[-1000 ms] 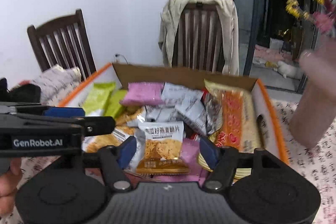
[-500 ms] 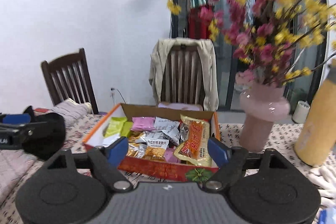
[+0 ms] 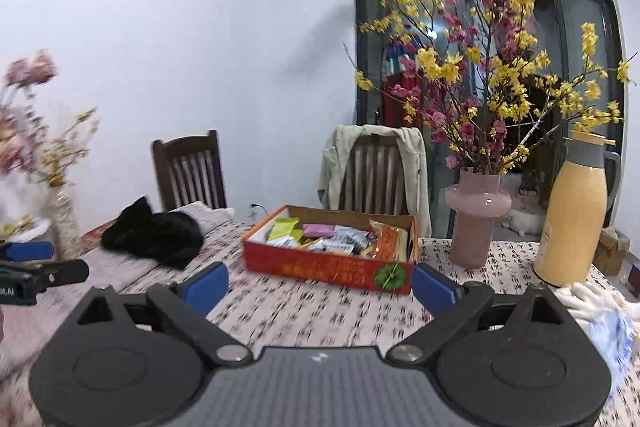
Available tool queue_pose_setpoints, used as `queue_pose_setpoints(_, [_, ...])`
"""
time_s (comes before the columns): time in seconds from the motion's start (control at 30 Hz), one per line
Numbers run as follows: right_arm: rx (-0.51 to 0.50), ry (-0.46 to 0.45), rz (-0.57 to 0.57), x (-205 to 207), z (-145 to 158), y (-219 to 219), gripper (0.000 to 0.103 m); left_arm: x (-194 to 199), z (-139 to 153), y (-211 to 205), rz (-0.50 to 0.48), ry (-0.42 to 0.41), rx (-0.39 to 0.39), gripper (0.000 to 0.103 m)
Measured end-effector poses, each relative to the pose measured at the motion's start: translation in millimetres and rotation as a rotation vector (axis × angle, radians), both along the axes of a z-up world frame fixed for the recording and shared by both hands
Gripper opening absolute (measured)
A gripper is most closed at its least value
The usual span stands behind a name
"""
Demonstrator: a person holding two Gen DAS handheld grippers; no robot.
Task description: Organize snacks
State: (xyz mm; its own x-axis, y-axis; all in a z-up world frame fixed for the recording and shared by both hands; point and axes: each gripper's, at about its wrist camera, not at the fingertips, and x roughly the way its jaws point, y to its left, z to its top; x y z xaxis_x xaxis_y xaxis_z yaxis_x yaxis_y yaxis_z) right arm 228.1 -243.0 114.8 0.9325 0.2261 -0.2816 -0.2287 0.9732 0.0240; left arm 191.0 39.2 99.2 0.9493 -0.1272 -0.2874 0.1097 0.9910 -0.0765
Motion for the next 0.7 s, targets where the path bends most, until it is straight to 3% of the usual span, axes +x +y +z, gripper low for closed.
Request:
queue_pose_setpoints(0.17, [0.031,-0.026,0.001,-74.9,-38.3,-5.7,0.102,-85.5,-36.6,9.0,0.059,-0.008,0.004,0.103])
queue_pose_setpoints(0.3, [0.051,0.003,-0.047,-119.5,-73.4,0.4,0.103,-130.4,-59.4,9.4,0.102,-0.003,0.067,0.103])
queue_pose_setpoints(0.5, [-0.043,0.005,-0.136,-180.2,-107.5,14.6,0.103,-161.7,-83.4,-4.5,0.117,0.028,0.13,0.103])
queue_pose_setpoints(0.7, [0.04,0.051,-0.14,-222.5,-125.6,21.7,0.103,-180.4,-100.3,-14.7,0.09,0.113,0.06,0.103])
